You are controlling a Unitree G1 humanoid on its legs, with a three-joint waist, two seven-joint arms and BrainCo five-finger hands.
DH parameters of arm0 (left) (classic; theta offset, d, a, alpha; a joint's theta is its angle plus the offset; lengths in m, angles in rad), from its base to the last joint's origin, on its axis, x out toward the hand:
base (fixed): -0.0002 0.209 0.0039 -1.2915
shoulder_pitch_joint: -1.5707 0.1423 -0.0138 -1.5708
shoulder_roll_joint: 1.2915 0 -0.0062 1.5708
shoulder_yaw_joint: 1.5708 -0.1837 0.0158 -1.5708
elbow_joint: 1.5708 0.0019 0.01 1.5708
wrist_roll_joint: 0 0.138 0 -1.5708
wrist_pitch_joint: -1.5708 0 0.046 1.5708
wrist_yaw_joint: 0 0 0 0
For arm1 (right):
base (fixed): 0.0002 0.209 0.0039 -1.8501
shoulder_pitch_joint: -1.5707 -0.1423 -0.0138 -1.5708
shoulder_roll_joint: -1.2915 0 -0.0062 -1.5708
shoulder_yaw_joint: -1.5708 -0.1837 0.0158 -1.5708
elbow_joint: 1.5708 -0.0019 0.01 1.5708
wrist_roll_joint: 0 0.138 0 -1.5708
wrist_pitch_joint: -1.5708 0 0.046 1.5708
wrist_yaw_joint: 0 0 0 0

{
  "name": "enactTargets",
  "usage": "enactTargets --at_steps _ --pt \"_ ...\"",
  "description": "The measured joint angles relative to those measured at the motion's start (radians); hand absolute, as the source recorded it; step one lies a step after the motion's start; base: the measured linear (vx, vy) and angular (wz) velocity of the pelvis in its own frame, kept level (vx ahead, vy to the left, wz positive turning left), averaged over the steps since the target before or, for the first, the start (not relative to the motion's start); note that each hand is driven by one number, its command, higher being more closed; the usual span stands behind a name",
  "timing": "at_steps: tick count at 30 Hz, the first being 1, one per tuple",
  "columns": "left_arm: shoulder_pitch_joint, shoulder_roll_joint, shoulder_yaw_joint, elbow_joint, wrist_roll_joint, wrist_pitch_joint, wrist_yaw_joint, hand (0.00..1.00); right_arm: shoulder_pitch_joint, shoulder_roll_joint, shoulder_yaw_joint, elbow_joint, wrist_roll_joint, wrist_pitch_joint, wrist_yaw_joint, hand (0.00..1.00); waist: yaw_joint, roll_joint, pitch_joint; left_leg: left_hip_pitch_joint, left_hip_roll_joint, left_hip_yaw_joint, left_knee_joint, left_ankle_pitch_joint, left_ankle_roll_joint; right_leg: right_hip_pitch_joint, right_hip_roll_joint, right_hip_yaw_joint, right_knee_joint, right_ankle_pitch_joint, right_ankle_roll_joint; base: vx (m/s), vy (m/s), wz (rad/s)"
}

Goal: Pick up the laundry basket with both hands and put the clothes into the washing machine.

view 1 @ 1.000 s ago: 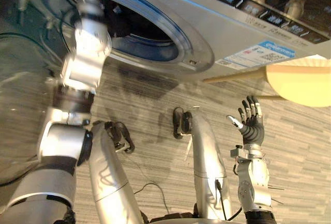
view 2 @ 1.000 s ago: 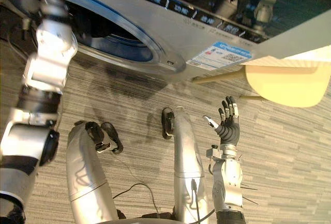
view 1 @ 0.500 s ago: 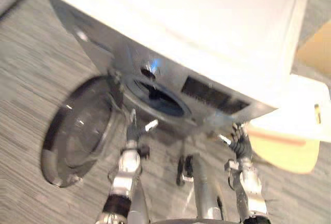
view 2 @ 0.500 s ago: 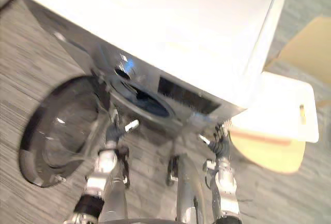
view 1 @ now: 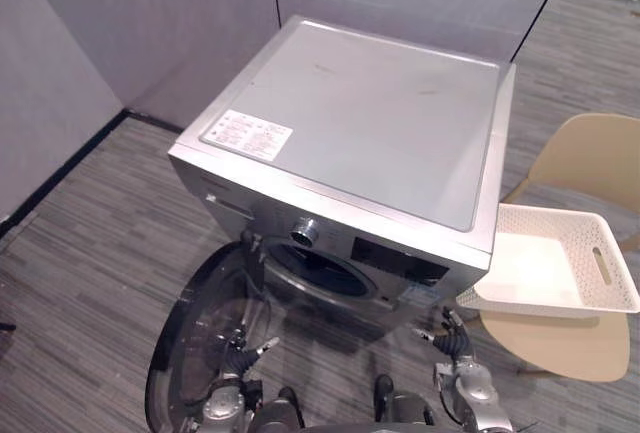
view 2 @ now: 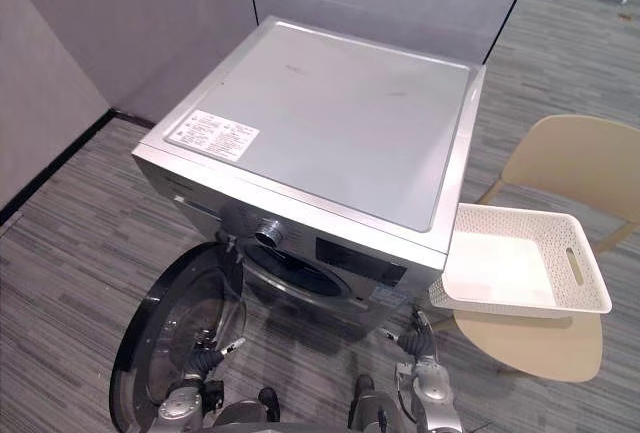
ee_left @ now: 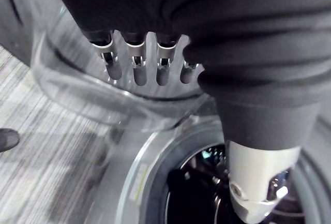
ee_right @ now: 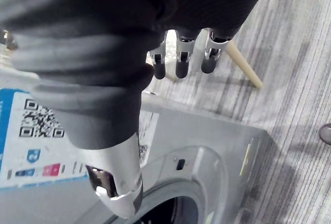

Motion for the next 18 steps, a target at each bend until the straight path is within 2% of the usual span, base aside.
enactTargets --at_steps 1,2,3,4,5,6,9,10,12,13,14,15,16,17,18 --pt "0.001 0.011 0.0 -0.01 0.001 -0.003 0.001 0.0 0.002 0.001 0.004 0.005 0.0 0.0 0.0 0.0 0.002 -0.011 0.002 0.005 -0.016 -0.011 0.002 0.0 0.0 -0.001 -0.009 -0.007 0.054 -0.021 0.013 0.0 -0.024 0.6" --pt "0.007 0.03 0.009 -0.017 0.008 -0.003 0.001 0.0 0.001 0.0 0.009 0.027 0.002 0.001 -0.005 0.0 0.02 -0.036 -0.002 -0.003 -0.033 -0.022 0.012 0.0 0.0 0.009 -0.017 -0.011 0.023 -0.041 0.021 -0.05 -0.042 0.1" --pt "0.02 0.022 0.016 -0.025 0.008 -0.003 0.001 0.0 -0.022 -0.015 0.012 0.029 0.002 -0.002 -0.004 0.0 0.039 -0.023 -0.005 -0.037 -0.024 -0.022 0.023 0.007 -0.003 0.032 0.008 -0.012 -0.083 -0.036 0.013 -0.1 -0.05 -0.13" --pt "0.022 0.013 0.019 -0.025 0.008 -0.003 0.002 0.0 -0.032 -0.022 0.013 0.028 0.003 -0.005 -0.004 0.0 0.042 -0.021 -0.004 -0.059 -0.022 -0.024 0.027 0.013 -0.002 0.04 0.014 -0.013 -0.141 -0.036 0.01 -0.16 -0.067 -0.17" --pt "0.015 -0.002 0.016 -0.024 0.008 0.0 0.003 0.0 -0.07 -0.044 0.014 0.027 0.009 -0.009 -0.002 0.0 0.042 0.014 0.014 -0.115 -0.007 -0.046 0.028 0.028 -0.007 0.042 0.036 -0.025 -0.228 -0.007 -0.022 -0.27 -0.055 0.3" --pt "-0.007 -0.019 -0.004 -0.03 0.008 0.0 0.003 0.0 -0.087 -0.055 0.01 0.03 0.01 -0.008 -0.006 0.0 0.032 0.037 0.039 -0.144 -0.011 -0.084 0.002 0.067 -0.015 0.033 0.036 -0.046 -0.267 0.026 -0.028 -0.28 -0.055 0.37" --pt "-0.006 -0.048 -0.013 -0.068 0.008 -0.002 0.006 0.0 -0.078 -0.053 0.013 0.024 0.01 -0.002 -0.021 0.0 0.035 0.046 0.048 -0.143 -0.011 -0.121 -0.069 0.138 -0.033 0.028 0.037 -0.079 -0.284 0.048 -0.043 -0.24 -0.045 0.42" --pt "0.004 -0.046 -0.017 -0.1 0.008 -0.003 0.007 0.0 -0.057 -0.043 0.012 0.008 0.01 -0.002 -0.023 0.0 0.034 0.042 0.048 -0.138 -0.016 -0.132 -0.102 0.174 -0.047 0.028 0.027 -0.107 -0.288 0.054 -0.062 -0.19 -0.031 0.37" --pt "0.013 -0.046 -0.019 -0.137 0.008 -0.004 0.012 0.0 -0.039 -0.036 0.011 -0.014 0.01 -0.002 -0.023 0.0 0.035 0.027 0.058 -0.157 -0.013 -0.121 -0.023 0.127 -0.013 0.028 0.013 -0.125 -0.289 0.069 -0.07 -0.13 0.016 0.22" --pt "0.024 -0.046 -0.021 -0.152 0.008 -0.004 0.019 0.0 -0.03 -0.027 0.009 -0.032 0.01 -0.004 -0.023 0.0 0.031 0.023 0.06 -0.167 -0.021 -0.112 0.101 0.07 -0.002 0.031 -0.013 -0.136 -0.29 0.08 -0.062 -0.15 0.074 0.23" --pt "0.035 -0.046 -0.028 -0.161 0.008 -0.004 0.022 0.0 -0.017 -0.027 0.004 -0.032 0.01 -0.005 -0.023 0.0 0.029 0.009 0.06 -0.162 -0.033 -0.112 0.186 0.026 -0.003 0.035 -0.038 -0.144 -0.298 0.09 -0.055 -0.16 0.122 0.25" --pt "0.046 -0.048 -0.04 -0.183 0.008 -0.005 0.022 0.0 0.002 -0.032 -0.001 -0.033 0.01 -0.006 -0.023 0.0 0.026 0.02 0.051 -0.125 -0.031 -0.114 0.223 -0.019 -0.015 0.052 -0.043 -0.15 -0.336 0.108 -0.034 -0.14 0.135 0.1" --pt "0.061 -0.052 -0.04 -0.2 0.008 -0.006 0.022 0.0 0.01 -0.036 -0.002 -0.033 0.01 -0.006 -0.023 0.0 0.026 0.034 0.041 -0.092 -0.029 -0.118 0.18 -0.046 -0.021 0.057 -0.037 -0.151 -0.357 0.115 -0.024 -0.05 0.187 0.05" --pt "0.083 -0.06 -0.04 -0.237 0.008 -0.007 0.022 0.0 0.017 -0.053 -0.012 -0.035 0.01 -0.005 -0.023 0.0 0.025 0.085 0.015 -0.031 -0.022 -0.141 0.014 -0.095 0.001 0.06 -0.013 -0.158 -0.392 0.151 0.005 -0.02 0.21 0.11" --pt "0.075 -0.049 -0.042 -0.247 0.008 -0.004 0.022 0.0 0.011 -0.034 -0.033 -0.021 0.011 0.001 -0.025 0.0 0.018 0.061 0.019 -0.022 -0.047 -0.134 -0.031 -0.062 -0.006 0.059 -0.029 -0.154 -0.413 0.175 0.02 -0.02 0.24 0.31"
